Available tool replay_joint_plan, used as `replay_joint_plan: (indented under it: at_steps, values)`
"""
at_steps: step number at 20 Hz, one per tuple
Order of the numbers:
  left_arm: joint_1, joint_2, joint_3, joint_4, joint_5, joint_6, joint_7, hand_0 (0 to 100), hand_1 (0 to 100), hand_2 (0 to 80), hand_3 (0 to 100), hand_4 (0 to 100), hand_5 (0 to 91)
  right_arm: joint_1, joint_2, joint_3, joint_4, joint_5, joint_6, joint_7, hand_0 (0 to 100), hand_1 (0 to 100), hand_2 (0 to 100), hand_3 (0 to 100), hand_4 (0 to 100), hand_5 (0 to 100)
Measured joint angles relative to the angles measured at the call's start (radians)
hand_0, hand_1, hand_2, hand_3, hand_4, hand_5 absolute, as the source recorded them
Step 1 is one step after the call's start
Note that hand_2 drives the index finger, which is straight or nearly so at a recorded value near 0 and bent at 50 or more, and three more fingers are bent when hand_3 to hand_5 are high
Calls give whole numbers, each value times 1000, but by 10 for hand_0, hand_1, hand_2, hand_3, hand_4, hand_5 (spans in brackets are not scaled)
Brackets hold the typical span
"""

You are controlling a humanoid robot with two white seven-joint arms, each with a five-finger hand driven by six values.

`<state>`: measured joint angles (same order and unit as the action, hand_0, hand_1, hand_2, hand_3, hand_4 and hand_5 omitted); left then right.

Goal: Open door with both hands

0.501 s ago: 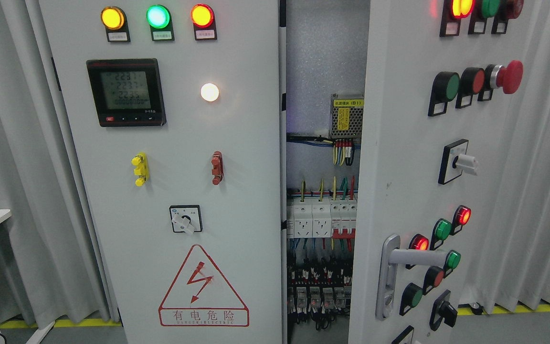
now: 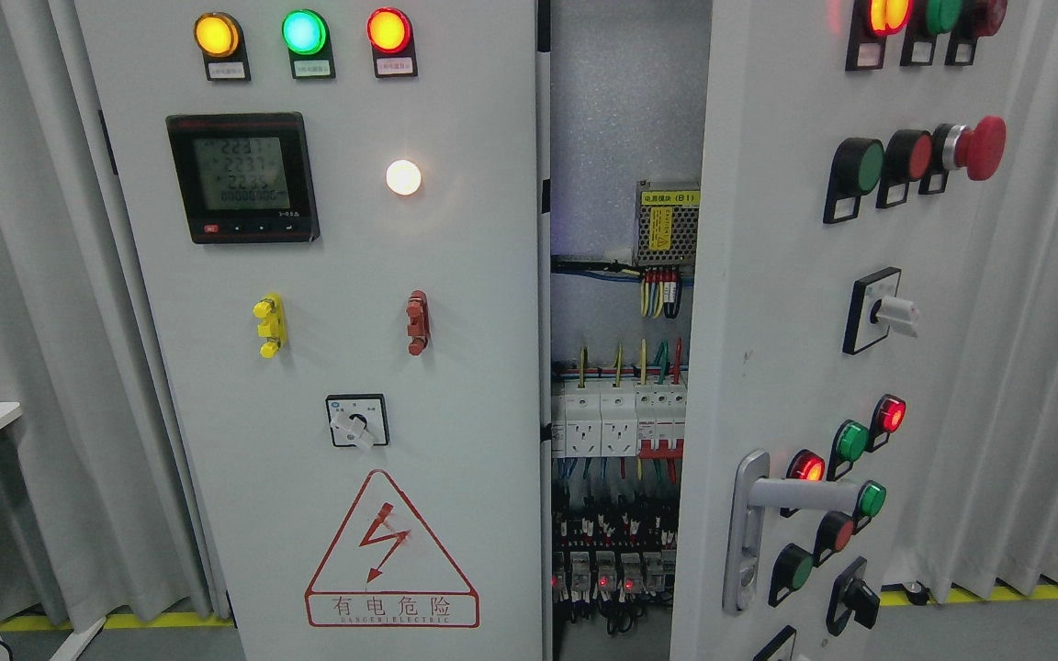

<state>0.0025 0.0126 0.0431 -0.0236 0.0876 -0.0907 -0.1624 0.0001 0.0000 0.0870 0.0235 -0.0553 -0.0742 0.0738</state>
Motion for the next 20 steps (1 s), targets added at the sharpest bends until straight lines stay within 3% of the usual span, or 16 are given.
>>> replay_joint_plan:
  at_steps: [2,4,9,12,16,20]
  values:
    - [24,17,-1,-44,-2,3,-13,291,0,29,29,33,0,0,0,-14,2,-1,-2,0,219,0,0,0,0,0]
    - [54,35,-1,-110,-5,4,-67,291,0,29,28,33,0,0,0,-26,4,-1,-2,0,219,0,0,0,0,0]
    - [153,81,-16,-341,-8,6,-314,291,0,29,29,32,0,0,0,-48,6,-1,-4,-3,219,0,0,0,0,0]
    - [218,120,-30,-508,9,7,-408,291,0,29,29,33,0,0,0,-57,6,-1,-4,-4,219,0,0,0,0,0]
    - [300,211,-75,-772,111,8,-505,291,0,29,28,33,0,0,0,-66,-3,-1,-4,-3,219,0,0,0,0,0]
    - [352,320,-120,-1020,229,11,-535,291,0,29,28,33,0,0,0,-72,-9,-1,-4,0,219,0,0,0,0,0]
